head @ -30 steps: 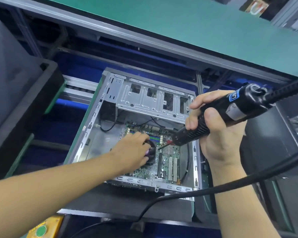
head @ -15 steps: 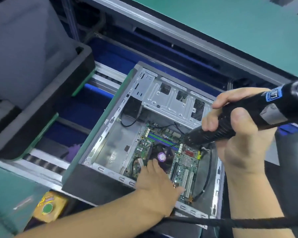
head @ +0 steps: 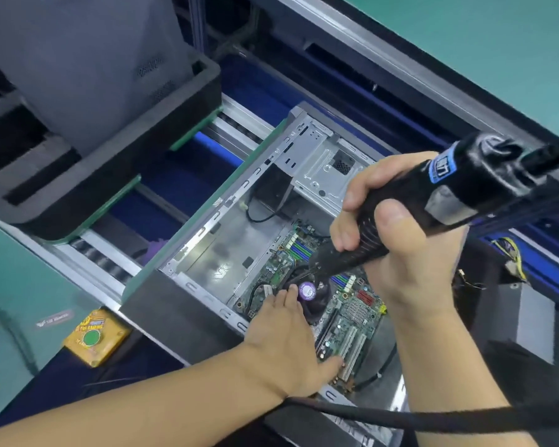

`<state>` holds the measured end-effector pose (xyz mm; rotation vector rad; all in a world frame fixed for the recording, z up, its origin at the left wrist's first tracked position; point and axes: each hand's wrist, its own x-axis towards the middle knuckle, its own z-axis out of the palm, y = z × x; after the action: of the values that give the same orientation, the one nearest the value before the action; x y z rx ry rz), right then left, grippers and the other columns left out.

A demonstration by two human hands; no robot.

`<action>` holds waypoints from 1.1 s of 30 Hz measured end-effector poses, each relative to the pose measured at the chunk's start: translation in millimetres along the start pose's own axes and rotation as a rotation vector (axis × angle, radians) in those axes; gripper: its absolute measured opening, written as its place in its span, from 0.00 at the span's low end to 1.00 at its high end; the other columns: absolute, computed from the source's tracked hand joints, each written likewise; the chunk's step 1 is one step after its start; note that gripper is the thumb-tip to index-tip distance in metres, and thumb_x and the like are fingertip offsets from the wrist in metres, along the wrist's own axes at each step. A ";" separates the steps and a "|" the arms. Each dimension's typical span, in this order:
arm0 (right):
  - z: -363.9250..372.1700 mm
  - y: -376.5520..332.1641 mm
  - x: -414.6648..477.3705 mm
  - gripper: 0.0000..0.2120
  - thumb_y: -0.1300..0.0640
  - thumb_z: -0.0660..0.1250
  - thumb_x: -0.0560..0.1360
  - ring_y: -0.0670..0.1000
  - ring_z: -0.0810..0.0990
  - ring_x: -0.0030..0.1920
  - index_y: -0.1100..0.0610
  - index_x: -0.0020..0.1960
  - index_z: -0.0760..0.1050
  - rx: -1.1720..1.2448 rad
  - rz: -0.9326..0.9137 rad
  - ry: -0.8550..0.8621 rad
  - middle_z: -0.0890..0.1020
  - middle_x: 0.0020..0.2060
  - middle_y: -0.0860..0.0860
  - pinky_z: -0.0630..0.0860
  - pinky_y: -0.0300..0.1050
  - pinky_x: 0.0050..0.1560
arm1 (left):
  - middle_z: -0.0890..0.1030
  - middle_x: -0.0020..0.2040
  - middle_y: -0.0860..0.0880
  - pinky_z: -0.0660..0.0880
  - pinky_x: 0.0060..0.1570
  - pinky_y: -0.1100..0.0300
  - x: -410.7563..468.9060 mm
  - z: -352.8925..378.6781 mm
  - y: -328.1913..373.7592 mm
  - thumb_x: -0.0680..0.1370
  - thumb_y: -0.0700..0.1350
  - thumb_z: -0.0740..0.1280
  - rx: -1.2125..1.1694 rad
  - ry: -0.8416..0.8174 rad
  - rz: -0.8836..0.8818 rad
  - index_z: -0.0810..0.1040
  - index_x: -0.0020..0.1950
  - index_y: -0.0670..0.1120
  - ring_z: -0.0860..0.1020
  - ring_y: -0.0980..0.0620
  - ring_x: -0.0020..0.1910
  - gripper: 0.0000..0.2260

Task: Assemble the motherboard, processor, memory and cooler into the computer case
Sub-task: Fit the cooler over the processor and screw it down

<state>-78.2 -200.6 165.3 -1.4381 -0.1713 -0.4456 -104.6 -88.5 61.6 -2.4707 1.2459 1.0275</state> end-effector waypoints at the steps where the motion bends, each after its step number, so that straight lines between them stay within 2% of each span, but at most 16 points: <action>1: -0.1 -0.8 0.4 0.13 0.62 0.62 0.71 0.52 0.74 0.25 0.46 0.47 0.79 0.012 0.001 -0.002 0.80 0.38 0.50 0.72 0.46 0.33 | 0.44 0.78 0.34 0.48 0.75 0.44 0.4 0.5 0.2 0.76 0.70 0.45 0.002 -0.005 0.002 0.47 0.77 0.33 0.47 0.39 0.78 0.45; 10: 3.4 4.8 2.5 0.12 0.62 0.62 0.72 0.52 0.74 0.26 0.48 0.49 0.78 0.042 0.001 -0.047 0.80 0.39 0.51 0.72 0.47 0.33 | 0.45 0.78 0.36 0.48 0.75 0.44 -3.5 5.4 4.8 0.77 0.68 0.42 0.069 0.059 -0.035 0.47 0.78 0.35 0.48 0.39 0.78 0.42; 14: 0.7 5.4 0.3 0.12 0.62 0.62 0.72 0.52 0.74 0.26 0.49 0.49 0.78 0.056 0.006 -0.052 0.80 0.40 0.51 0.72 0.46 0.34 | 0.46 0.78 0.34 0.49 0.74 0.42 -9.6 6.4 7.1 0.79 0.67 0.40 0.072 0.068 -0.051 0.51 0.77 0.35 0.49 0.36 0.77 0.41; 22: 1.5 10.5 -0.5 0.12 0.62 0.62 0.73 0.51 0.74 0.26 0.48 0.50 0.78 0.071 0.007 -0.057 0.80 0.40 0.50 0.72 0.46 0.35 | 0.47 0.77 0.31 0.50 0.74 0.41 -10.5 0.0 5.9 0.78 0.69 0.43 0.056 0.047 -0.042 0.51 0.76 0.33 0.50 0.33 0.76 0.44; 33: 3.3 19.1 0.2 0.11 0.63 0.62 0.73 0.52 0.74 0.26 0.49 0.49 0.77 0.050 0.025 -0.034 0.80 0.39 0.51 0.72 0.45 0.35 | 0.50 0.76 0.30 0.54 0.71 0.41 -7.5 -4.4 5.6 0.78 0.68 0.42 0.098 0.017 -0.010 0.53 0.76 0.33 0.51 0.31 0.76 0.43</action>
<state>-70.0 -196.2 148.3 -1.3980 -0.1903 -0.3947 -109.8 -89.2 70.5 -2.4140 1.2559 0.9216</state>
